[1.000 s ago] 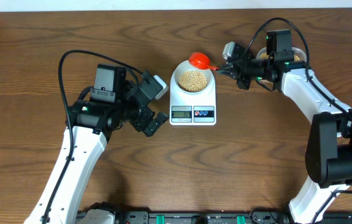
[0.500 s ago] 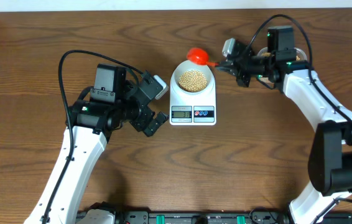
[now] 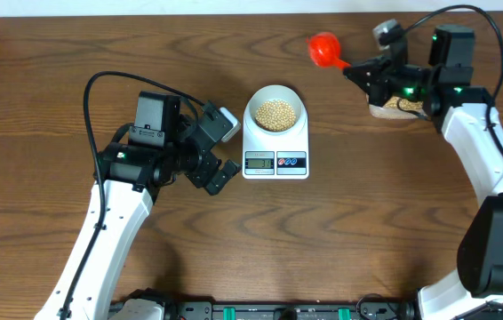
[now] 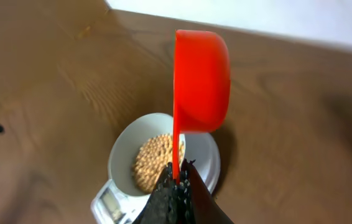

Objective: Scoop item into bowl and weigh 50g on scale
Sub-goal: 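Move the empty red scoop back right to the bean tub, then lower the red scoop into the soybeans in the tub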

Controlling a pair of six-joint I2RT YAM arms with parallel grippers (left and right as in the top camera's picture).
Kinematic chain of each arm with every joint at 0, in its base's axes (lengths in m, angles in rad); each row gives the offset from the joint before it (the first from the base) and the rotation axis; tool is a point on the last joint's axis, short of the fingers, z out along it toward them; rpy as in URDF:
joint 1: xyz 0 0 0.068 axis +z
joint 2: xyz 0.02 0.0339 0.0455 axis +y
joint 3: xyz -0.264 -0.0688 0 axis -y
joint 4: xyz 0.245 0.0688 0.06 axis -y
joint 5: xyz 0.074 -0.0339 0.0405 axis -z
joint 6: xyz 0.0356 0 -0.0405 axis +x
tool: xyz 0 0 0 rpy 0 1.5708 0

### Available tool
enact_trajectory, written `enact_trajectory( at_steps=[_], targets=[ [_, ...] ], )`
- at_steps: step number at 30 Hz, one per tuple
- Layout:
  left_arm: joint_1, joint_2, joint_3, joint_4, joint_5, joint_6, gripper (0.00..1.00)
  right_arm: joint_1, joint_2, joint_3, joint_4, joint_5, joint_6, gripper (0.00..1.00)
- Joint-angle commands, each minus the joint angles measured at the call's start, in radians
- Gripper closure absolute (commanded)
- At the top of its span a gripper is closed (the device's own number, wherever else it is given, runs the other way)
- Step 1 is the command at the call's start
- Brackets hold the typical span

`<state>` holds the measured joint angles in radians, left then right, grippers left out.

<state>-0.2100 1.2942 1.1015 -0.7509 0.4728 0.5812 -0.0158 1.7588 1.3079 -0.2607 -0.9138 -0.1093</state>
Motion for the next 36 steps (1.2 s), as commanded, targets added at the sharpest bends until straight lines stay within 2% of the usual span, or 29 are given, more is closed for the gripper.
enact_trajectory(
  at_steps=[1,6,14,22,28,36],
  targets=[
    [0.004,0.006,0.022,0.0,0.009,0.017,0.0,-0.015,-0.008,0.004,-0.043,0.064,0.138,0.99],
    [0.004,0.006,0.022,0.0,0.009,0.017,0.0,-0.039,-0.013,0.004,-0.068,0.168,0.123,0.99],
    [0.004,0.006,0.022,0.0,0.009,0.017,0.0,-0.05,-0.079,0.035,-0.16,0.454,0.074,0.99],
    [0.004,0.006,0.022,0.0,0.01,0.017,0.0,-0.05,-0.137,0.132,-0.407,0.652,-0.085,0.99],
    [0.004,0.006,0.022,0.0,0.009,0.017,0.0,-0.043,-0.135,0.135,-0.543,0.855,-0.133,0.99],
    [0.004,0.006,0.022,0.0,0.009,0.017,0.0,-0.033,-0.119,0.135,-0.552,0.957,-0.156,0.99]
  ],
)
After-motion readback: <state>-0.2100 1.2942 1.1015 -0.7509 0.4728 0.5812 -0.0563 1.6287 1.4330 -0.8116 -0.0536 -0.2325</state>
